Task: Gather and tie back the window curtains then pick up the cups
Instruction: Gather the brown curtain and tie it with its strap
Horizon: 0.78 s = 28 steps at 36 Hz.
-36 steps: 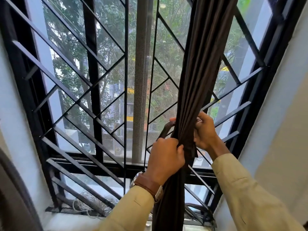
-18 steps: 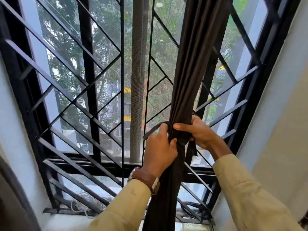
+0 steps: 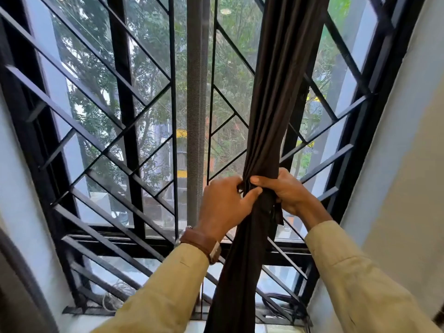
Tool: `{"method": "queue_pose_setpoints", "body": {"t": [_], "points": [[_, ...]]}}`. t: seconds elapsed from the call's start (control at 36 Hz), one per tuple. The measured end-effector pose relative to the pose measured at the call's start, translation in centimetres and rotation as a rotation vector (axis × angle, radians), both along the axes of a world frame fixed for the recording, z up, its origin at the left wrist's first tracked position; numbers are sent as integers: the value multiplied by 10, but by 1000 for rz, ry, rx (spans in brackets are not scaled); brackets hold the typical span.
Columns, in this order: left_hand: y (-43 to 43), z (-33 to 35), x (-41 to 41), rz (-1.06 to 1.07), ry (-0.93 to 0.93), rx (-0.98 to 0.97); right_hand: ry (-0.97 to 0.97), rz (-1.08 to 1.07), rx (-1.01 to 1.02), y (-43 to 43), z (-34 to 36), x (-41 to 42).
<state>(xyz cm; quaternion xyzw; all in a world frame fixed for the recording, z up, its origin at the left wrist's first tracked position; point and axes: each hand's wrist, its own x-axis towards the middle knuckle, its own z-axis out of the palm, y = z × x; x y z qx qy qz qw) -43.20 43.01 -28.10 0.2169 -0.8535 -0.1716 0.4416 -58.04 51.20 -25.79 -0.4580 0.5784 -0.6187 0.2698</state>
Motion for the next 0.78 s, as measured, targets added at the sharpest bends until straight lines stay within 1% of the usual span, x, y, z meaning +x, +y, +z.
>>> {"method": "queue_pose_setpoints", "body": {"t": [0.08, 0.17, 0.25, 0.33, 0.39, 0.47, 0.56, 0.64, 0.67, 0.75, 0.78], "points": [[-1, 4, 1, 48, -41, -56, 33, -5, 22, 1, 3, 3], [-3, 7, 0, 122, -72, -93, 127, -45, 67, 1, 8, 9], [-4, 8, 0, 181, -87, -136, 306, -138, 115, 1, 16, 15], [-3, 12, 2, 218, -96, -151, 562, -328, 264, 1, 20, 12], [-2, 14, 1, 233, -123, -154, 607, -363, 326, 4, 22, 13], [0, 15, 0, 241, -148, -128, 547, -329, 358, 13, 24, 18], [-2, 14, -3, 248, -164, -120, 425, -337, 374, 21, 19, 21], [-4, 16, -5, 255, -180, -126, 273, -392, 297, 25, 14, 30], [-4, 17, -6, 259, -183, -133, 185, -387, 271, 24, 12, 34], [1, 21, -7, 266, -186, -152, -212, -270, 213, 17, 7, 49], [3, 22, -7, 268, -193, -159, -294, -239, 194, 14, 4, 52]]}}
